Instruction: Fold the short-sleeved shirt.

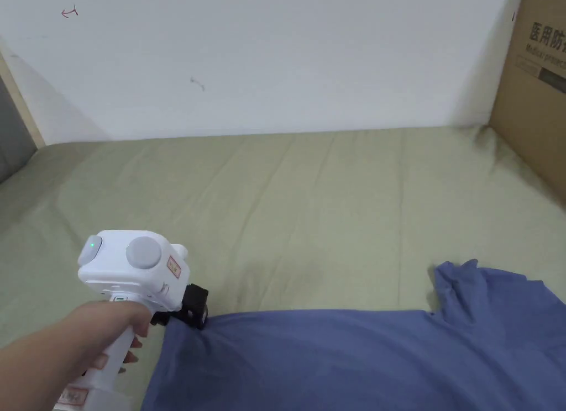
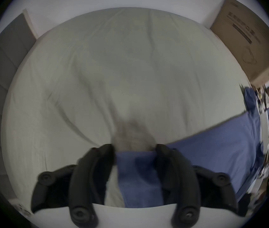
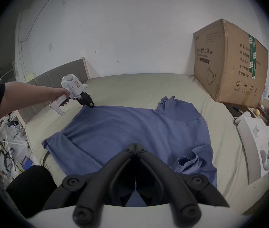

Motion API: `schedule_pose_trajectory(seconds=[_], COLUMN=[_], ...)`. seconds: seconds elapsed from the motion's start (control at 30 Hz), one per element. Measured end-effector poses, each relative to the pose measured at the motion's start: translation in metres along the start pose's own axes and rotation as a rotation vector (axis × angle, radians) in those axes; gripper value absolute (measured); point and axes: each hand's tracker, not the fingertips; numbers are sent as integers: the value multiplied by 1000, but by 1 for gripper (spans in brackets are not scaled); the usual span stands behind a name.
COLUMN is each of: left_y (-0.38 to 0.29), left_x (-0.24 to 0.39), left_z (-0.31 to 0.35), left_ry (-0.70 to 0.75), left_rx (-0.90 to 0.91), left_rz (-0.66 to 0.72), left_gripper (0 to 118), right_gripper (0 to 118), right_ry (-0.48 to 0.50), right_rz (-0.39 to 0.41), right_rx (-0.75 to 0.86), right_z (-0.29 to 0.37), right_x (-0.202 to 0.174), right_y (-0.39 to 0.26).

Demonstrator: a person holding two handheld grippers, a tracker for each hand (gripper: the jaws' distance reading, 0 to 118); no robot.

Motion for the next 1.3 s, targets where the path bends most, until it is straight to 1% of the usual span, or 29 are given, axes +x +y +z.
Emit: schedule_pose_trajectory(seconds=[0.03,0.07,0.1,0.23,0.3,0.33,0.37,0.4,0.43,0.5,0.53,0.57,0.6,0.63,0.67,0.7,0.73,0.77,0.83,0.93,1.0,1.07,1.1,1.13,1.17,1.2,1.23,1.27,1.3], left_y=[-4,-5,-8,-2,-6,-8,-11,-14,-17,-30,-34,-37,-39,-42,-45,-46,-52,-55,-56,-58,-58,-59,-59,-56,-56,-56,-57,-57,-57], left_x=[8,8,12,-5,-9,-7,-7,-8,-9,2,5,8,10,12,13,13,28,32,35,39,36,35,35,29,27,26,25,23,22], left_z=[0,-2,-2,1,12,24,33,40,45,60,64,66,67,68,71,72,82,85,87,91,87,83,81,75,72,71,70,69,68], left_ry=[-9,5,3,-24,-37,-46,-68,-93,-110,-116,-107,-87,-70,-67,-67,-74,-85,-85,-85,-96,-82,-64,-60,-58,-52,-45,-45,-47,-50], left_rx=[-15,-6,-3,56,99,130,156,176,190,208,221,230,229,232,238,240,237,237,231,217,205,197,189,183,178,170,164,159,160], left_rz=[-70,-124,-135,-38,-8,1,16,46,63,46,14,-16,-47,-55,-52,-54,-58,-59,-69,-75,-95,-112,-114,-118,-120,-119,-115,-112,-110], left_gripper=[27,14,4,3,3,3,3,3,3,3,3,3,3,3,3,3,3,3,3,3,3,3,3,3,3,3,3,3,3], right_gripper=[0,0,0,0,0,0,0,0,0,0,0,12,19,30,52,85,106,107,104,104,103,98,89,64,47,29,0,0,0], right_ry=[-4,-8,-12,-1,-14,-19,-40,-72,-83,-67,-24,43,90,38,-80,-136,-170,-182,-218,-253,-241,-221,-210,-217,-260,-331,-300,-268,-277], right_rz=[5,7,2,-86,-78,-55,-22,-25,-47,-178,-267,-343,-407,-426,-360,-308,-266,-255,-276,-352,-358,-349,-338,-333,-311,-252,-261,-299,-312], right_rx=[1,2,4,48,76,82,87,84,55,-53,-157,-247,-336,-402,-441,-459,-495,-511,-506,-507,-519,-562,-599,-626,-644,-609,-587,-586,-579], right_z=[0,0,-2,-8,-15,-22,-31,-43,-57,-94,-119,-145,-168,-185,-201,-218,-233,-245,-262,-282,-287,-296,-301,-303,-303,-298,-294,-292,-288], right_x=[0,2,5,27,46,56,68,81,94,129,151,173,191,200,203,213,218,223,231,247,244,243,241,239,236,232,230,232,232], right_y=[0,2,4,27,53,68,83,98,113,139,150,159,162,163,162,157,155,153,147,139,131,122,117,114,112,114,116,119,122])
